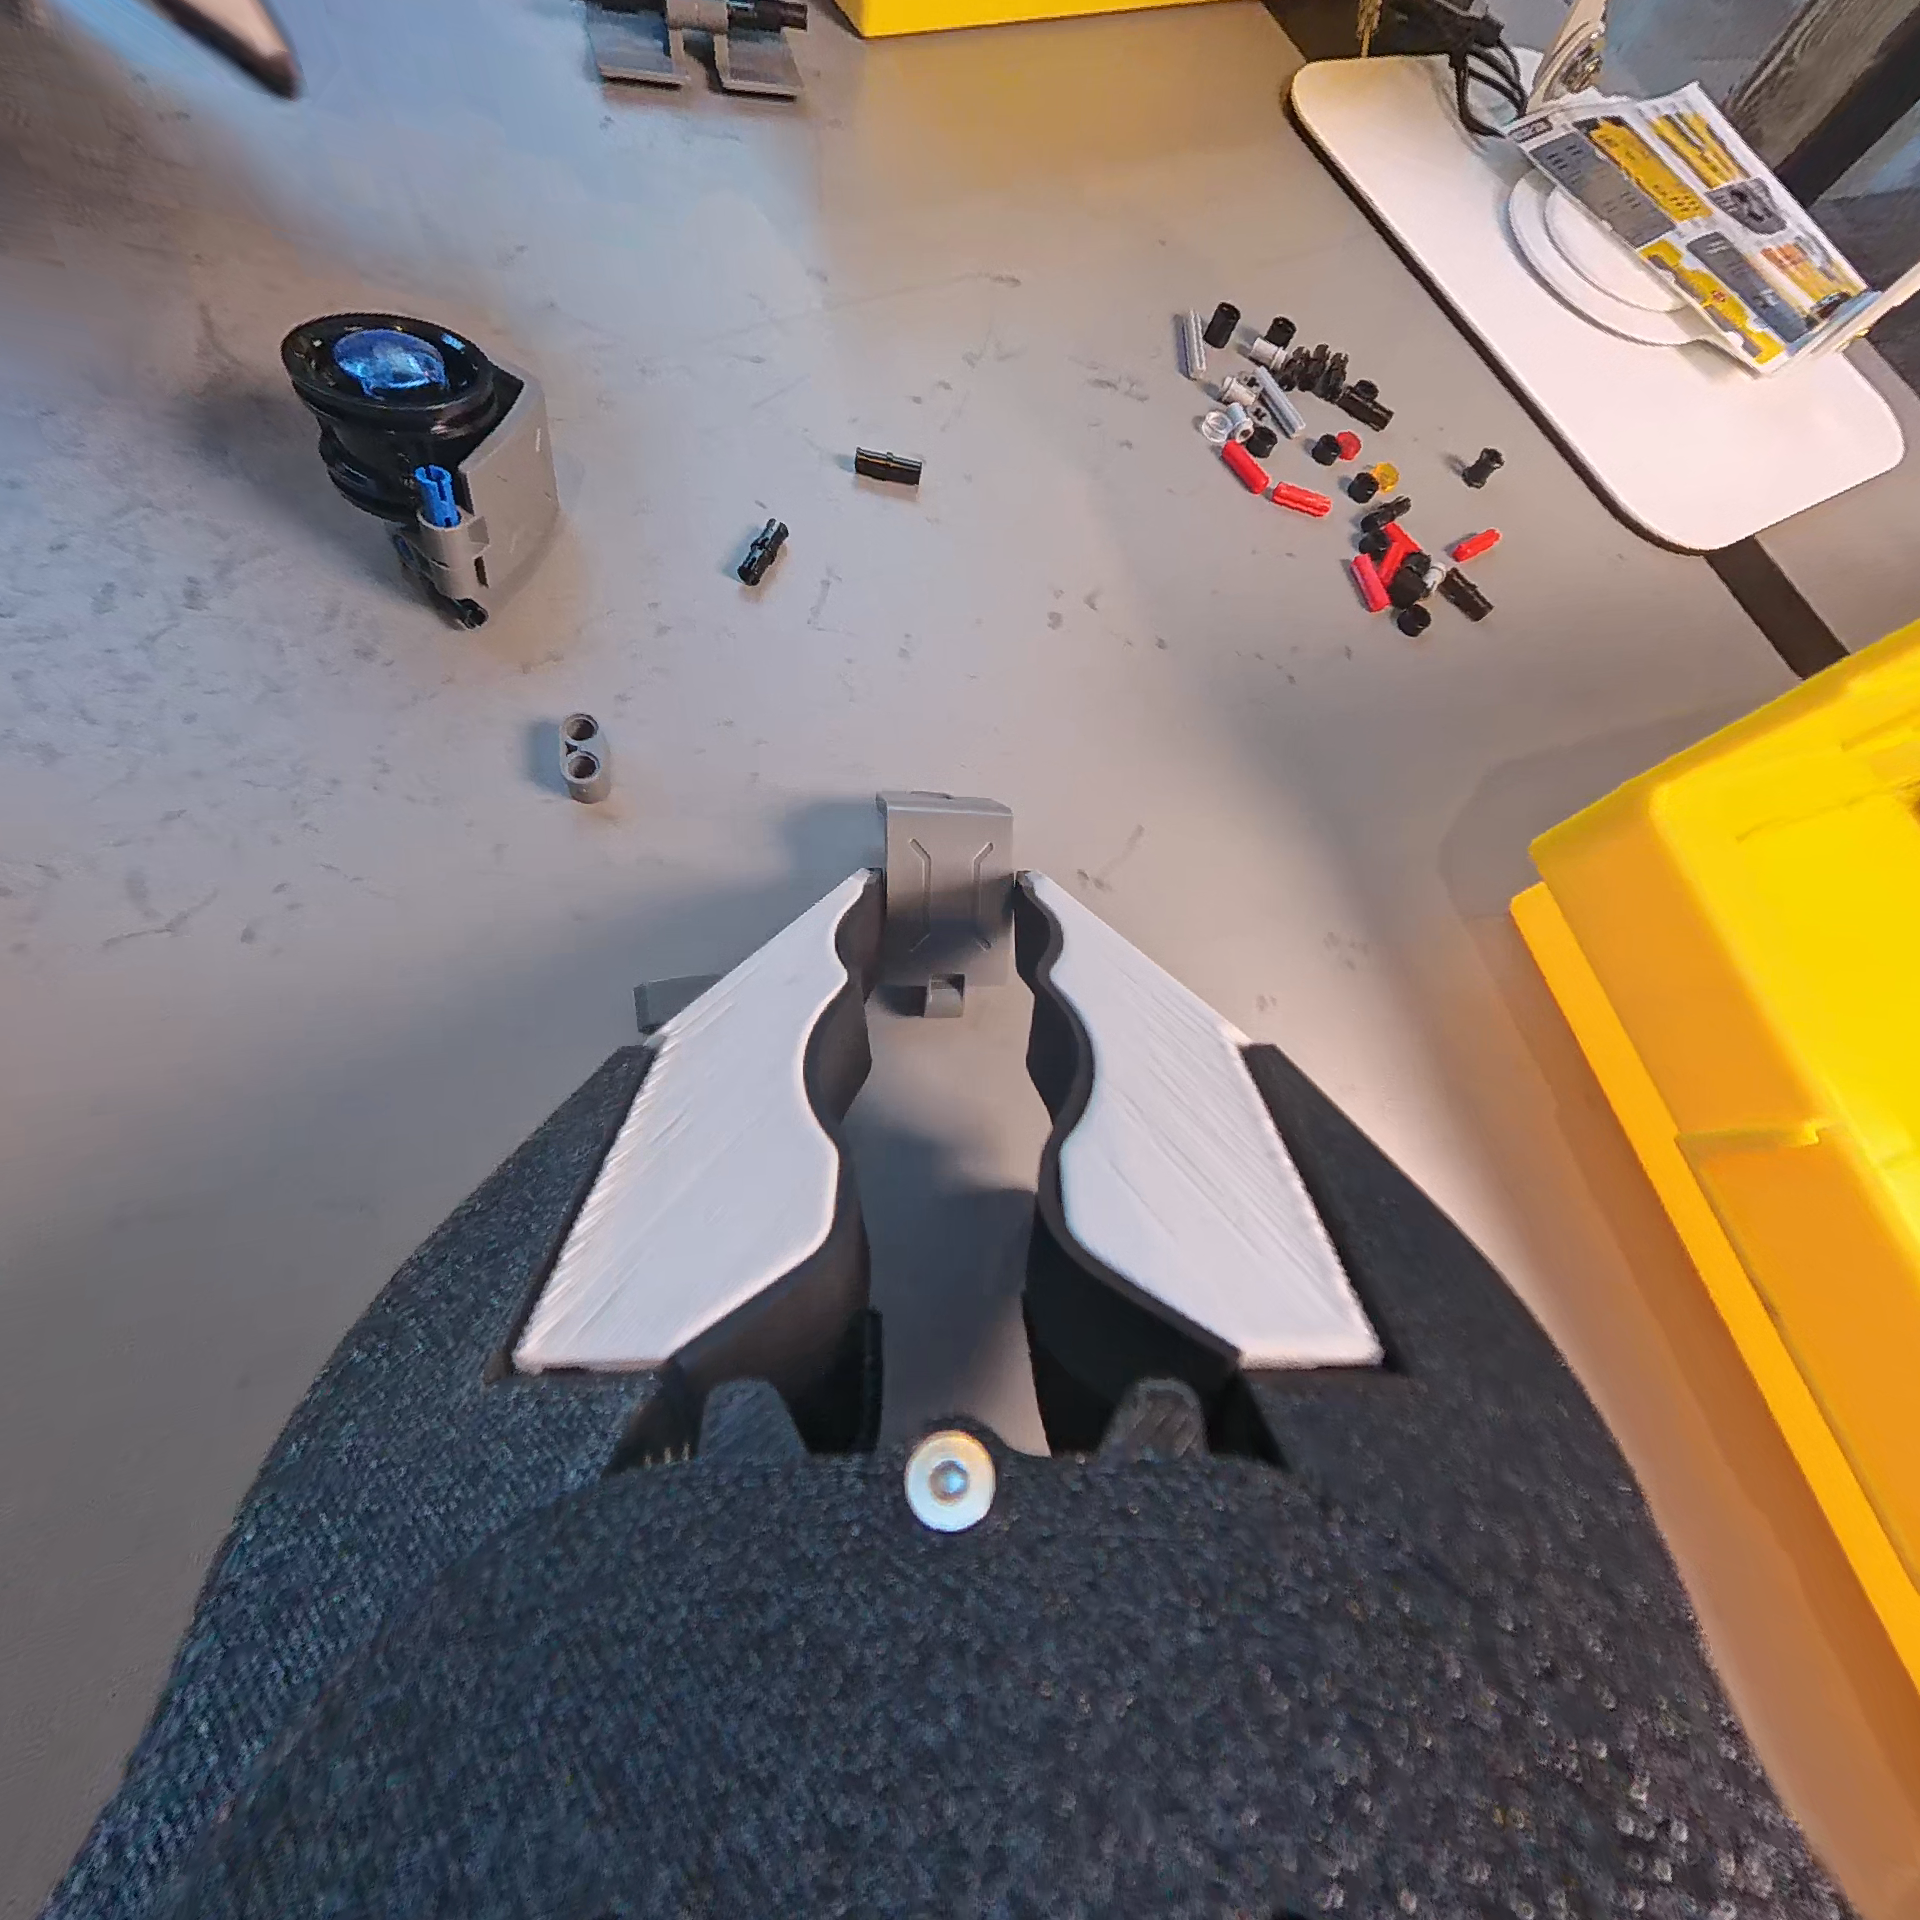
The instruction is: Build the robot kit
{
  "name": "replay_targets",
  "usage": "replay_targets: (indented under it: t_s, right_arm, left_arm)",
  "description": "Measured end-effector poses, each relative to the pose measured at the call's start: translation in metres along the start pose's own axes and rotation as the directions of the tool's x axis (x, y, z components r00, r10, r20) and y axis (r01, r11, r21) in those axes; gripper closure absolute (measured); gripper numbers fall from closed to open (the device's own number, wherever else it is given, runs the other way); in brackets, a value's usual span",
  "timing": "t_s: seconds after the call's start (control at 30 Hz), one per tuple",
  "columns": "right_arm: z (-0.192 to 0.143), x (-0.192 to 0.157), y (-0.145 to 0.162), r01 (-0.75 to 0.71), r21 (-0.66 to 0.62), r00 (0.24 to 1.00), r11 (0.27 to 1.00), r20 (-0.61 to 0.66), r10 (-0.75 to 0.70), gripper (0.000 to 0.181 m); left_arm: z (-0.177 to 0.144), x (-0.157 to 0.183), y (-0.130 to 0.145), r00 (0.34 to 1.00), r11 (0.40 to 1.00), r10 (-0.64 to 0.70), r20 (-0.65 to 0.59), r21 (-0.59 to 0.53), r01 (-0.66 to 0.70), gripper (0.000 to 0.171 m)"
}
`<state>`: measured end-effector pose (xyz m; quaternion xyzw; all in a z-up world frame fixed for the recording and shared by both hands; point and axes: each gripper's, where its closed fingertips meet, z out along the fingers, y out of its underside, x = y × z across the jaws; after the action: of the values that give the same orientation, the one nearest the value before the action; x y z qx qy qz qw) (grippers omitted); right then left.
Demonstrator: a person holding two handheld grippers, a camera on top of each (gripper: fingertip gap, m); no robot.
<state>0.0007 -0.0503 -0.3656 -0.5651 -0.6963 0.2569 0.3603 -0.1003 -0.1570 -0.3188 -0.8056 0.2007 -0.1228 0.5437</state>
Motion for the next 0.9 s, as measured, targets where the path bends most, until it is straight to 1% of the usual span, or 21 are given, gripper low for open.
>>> replay_targets:
  t_s: [0.03, 0.07, 0.1, 0.17, 0.23, 0.27, 0.3, 0.37, 0.4, 0.47, 0.53, 0.63, 0.73, 0.83, 0.9]
  right_arm:
    - [0.0, 0.002, 0.001, 0.001, -0.004, 1.0, 1.0, -0.009, -0.001, 0.157]
    - [0.0, 0.004, 0.002, 0.003, -0.011, 1.0, 1.0, -0.019, -0.003, 0.157]
    - [0.0, 0.006, 0.003, 0.004, -0.016, 1.0, 1.0, -0.03, -0.005, 0.157]
    - [0.001, 0.009, 0.004, 0.001, -0.022, 0.999, 1.0, -0.044, -0.002, 0.157]
    - [0.001, 0.011, 0.005, -0.001, -0.026, 0.999, 1.0, -0.051, 0.0, 0.157]
    - [0.001, 0.011, 0.005, 0.001, -0.027, 0.999, 1.0, -0.052, -0.002, 0.157]
    - [0.0, 0.011, 0.005, 0.003, -0.029, 0.999, 1.0, -0.053, -0.004, 0.157]
    - [0.0, 0.01, 0.006, 0.002, -0.03, 0.999, 1.0, -0.052, -0.004, 0.157]
    - [-0.001, 0.01, 0.005, -0.001, -0.026, 0.999, 1.0, -0.051, 0.0, 0.157]
    - [-0.002, 0.01, 0.005, -0.014, -0.02, 0.999, 1.0, -0.043, 0.013, 0.157]
    - [-0.002, 0.01, 0.005, -0.029, -0.016, 0.999, 0.999, -0.036, 0.029, 0.157]
    - [-0.002, 0.011, 0.005, -0.033, -0.016, 0.999, 0.999, -0.041, 0.032, 0.157]
    - [-0.001, 0.012, 0.005, -0.029, -0.021, 0.998, 0.999, -0.049, 0.028, 0.157]
    - [-0.002, 0.012, 0.007, -0.017, -0.036, 0.998, 0.999, -0.056, 0.015, 0.155]
    - [-0.008, 0.016, 0.003, -0.016, -0.021, 0.997, 1.0, -0.07, 0.014, 0.147]
  left_arm:
    - [0.002, 0.016, 0.001, 0.996, 1.0, 0.002, -0.092, -0.014, -0.004, 0.116]
    - [0.004, 0.03, 0.005, 0.987, 0.999, -0.005, -0.163, -0.044, -0.002, 0.107]
    - [0.008, 0.038, 0.009, 0.982, 0.996, -0.003, -0.191, -0.083, -0.013, 0.099]
    - [0.02, 0.041, 0.024, 0.983, 0.98, 0.053, -0.176, -0.178, -0.085, 0.097]
    - [0.031, 0.033, 0.036, 0.985, 0.952, 0.127, -0.114, -0.263, -0.154, 0.104]
    - [0.034, 0.031, 0.04, 0.981, 0.941, 0.16, -0.107, -0.284, -0.184, 0.11]
    - [0.037, 0.031, 0.043, 0.977, 0.932, 0.183, -0.11, -0.296, -0.208, 0.119]
    - [0.038, 0.03, 0.043, 0.971, 0.926, 0.207, -0.12, -0.295, -0.234, 0.134]
    - [0.038, 0.026, 0.044, 0.969, 0.921, 0.22, -0.114, -0.302, -0.245, 0.133]
    - [0.037, 0.025, 0.044, 0.965, 0.921, 0.223, -0.135, -0.294, -0.254, 0.135]
    - [0.037, 0.018, 0.044, 0.954, 0.912, 0.263, -0.143, -0.285, -0.294, 0.135]
    - [0.037, 0.004, 0.043, 0.944, 0.903, 0.303, -0.131, -0.276, -0.329, 0.135]
    - [0.037, -0.008, 0.043, 0.945, 0.904, 0.307, -0.116, -0.276, -0.327, 0.134]
    - [0.035, -0.014, 0.043, 0.956, 0.914, 0.28, -0.092, -0.279, -0.295, 0.126]
    - [0.029, -0.013, 0.04, 0.958, 0.921, 0.271, -0.088, -0.267, -0.285, 0.117]
